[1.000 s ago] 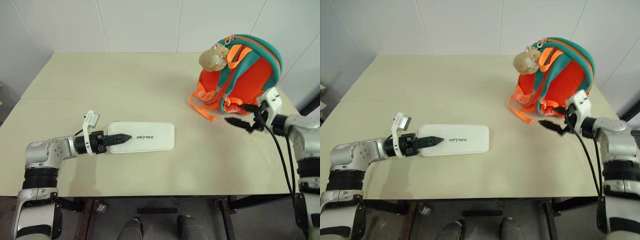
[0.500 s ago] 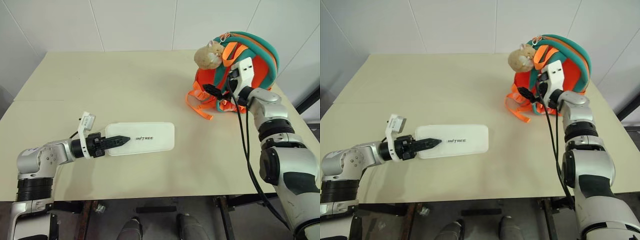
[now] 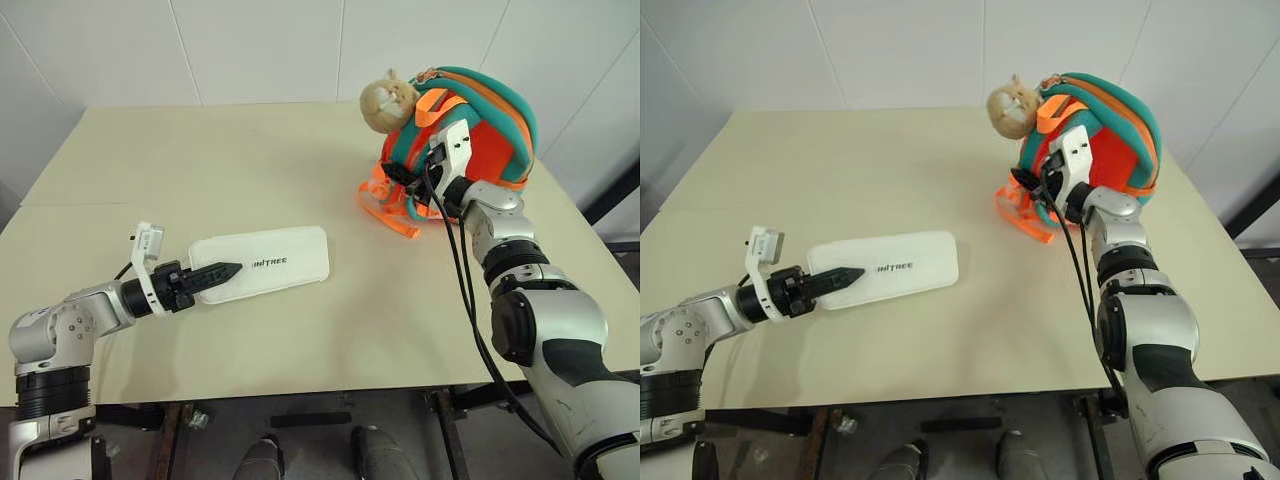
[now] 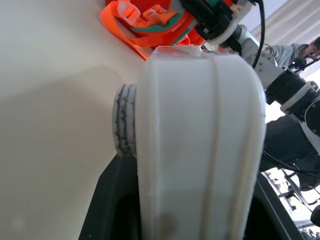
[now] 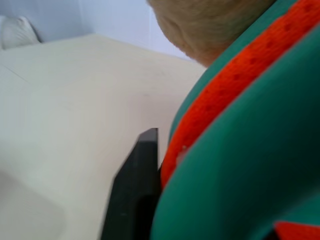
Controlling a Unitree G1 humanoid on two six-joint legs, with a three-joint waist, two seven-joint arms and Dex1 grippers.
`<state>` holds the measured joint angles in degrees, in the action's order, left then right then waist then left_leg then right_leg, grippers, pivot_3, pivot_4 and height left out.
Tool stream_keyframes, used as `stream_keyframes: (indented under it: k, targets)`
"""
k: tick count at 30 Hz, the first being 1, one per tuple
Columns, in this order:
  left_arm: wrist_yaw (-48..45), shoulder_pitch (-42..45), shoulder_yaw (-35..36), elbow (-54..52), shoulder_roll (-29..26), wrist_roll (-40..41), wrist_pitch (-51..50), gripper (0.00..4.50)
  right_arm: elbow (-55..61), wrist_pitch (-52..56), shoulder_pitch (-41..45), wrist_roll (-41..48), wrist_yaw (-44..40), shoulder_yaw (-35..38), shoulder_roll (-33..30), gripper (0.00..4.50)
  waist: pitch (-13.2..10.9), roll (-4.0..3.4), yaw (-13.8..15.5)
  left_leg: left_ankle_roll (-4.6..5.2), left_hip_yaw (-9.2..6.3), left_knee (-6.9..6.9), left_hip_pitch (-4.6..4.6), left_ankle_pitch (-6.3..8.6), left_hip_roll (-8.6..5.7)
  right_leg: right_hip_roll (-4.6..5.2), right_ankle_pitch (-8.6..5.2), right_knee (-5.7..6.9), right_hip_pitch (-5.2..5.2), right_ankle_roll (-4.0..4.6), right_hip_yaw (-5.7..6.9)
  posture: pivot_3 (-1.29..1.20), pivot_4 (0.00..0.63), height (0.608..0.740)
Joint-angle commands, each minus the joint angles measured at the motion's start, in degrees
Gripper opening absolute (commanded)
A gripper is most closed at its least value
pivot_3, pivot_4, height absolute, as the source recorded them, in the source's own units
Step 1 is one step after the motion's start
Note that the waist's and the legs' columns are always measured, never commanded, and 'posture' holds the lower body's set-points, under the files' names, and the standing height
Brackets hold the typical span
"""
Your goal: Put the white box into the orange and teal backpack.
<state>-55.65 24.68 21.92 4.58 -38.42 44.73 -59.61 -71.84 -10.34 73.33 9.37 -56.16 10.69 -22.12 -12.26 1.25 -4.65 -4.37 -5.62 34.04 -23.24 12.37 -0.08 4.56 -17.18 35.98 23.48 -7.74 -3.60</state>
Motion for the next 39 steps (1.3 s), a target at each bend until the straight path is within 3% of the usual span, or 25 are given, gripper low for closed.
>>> stream_keyframes:
  k: [1,4,7,16,23,30,39]
  targets:
    - [-0.11,-0.04,3.18,-1.64,-2.11,2.23,1.25,1.29,16.8,16.22,-2.53,10.04,-18.81,-0.06,0.56,0.05,0.0,-0.01,-0.27,0.0,-0.01,0.0,0.0,0.0,0.02,-0.02,0.0,0.01,0.0,0.0,0.0,0.0,0.15,0.74]
    - [-0.36,-0.77,4.6,-1.37,-3.86,3.04,0.62,1.29,38.91,31.75,-10.58,17.31,-24.0,-3.05,-1.45,0.05,0.0,-0.01,-0.16,0.0,-0.07,-0.03,-0.02,0.01,0.11,-0.1,0.0,0.17,0.02,0.0,0.04,0.0,0.15,0.74]
    - [-0.44,-1.99,4.83,-0.82,-5.85,2.61,0.88,1.29,56.84,43.01,-17.23,23.0,-22.68,-4.46,-4.34,0.05,-0.01,-0.02,-0.05,-0.02,-0.1,-0.04,-0.09,0.03,0.12,-0.08,-0.06,0.16,0.08,0.06,0.06,0.0,0.15,0.74]
    - [-1.22,-3.68,5.85,0.1,-8.87,2.86,2.3,1.29,87.73,67.71,-27.02,44.1,-14.66,-1.62,-11.96,0.05,-0.01,-0.01,0.93,0.1,-0.09,-0.01,-0.05,0.09,0.1,-0.05,-0.1,0.03,0.11,0.13,0.05,0.0,0.15,0.74]
    - [-2.13,-5.75,8.68,-2.88,-9.54,5.7,1.64,1.29,94.45,76.09,-30.97,56.6,-9.83,0.96,-17.32,0.05,-0.01,0.02,2.14,0.13,-0.07,0.02,-0.06,0.09,0.1,-0.04,-0.11,-0.01,0.1,0.15,0.05,0.0,0.15,0.74]
    - [-1.24,-5.39,12.8,-8.34,-10.07,11.87,-0.3,1.29,88.75,66.14,-36.31,43.78,-10.74,-5.93,-19.98,0.05,0.02,0.1,2.88,0.21,0.01,0.1,-0.06,0.14,0.09,-0.03,-0.1,-0.07,0.06,0.16,0.04,0.0,0.15,0.74]
    - [-0.82,-2.54,12.31,-15.23,-10.73,15.29,3.11,1.29,86.36,62.58,-36.92,41.34,-13.4,-9.03,-18.97,0.05,0.01,0.11,3.01,0.2,0.0,0.12,-0.06,0.12,0.09,-0.04,-0.08,-0.06,0.04,0.17,0.05,0.0,0.15,0.74]
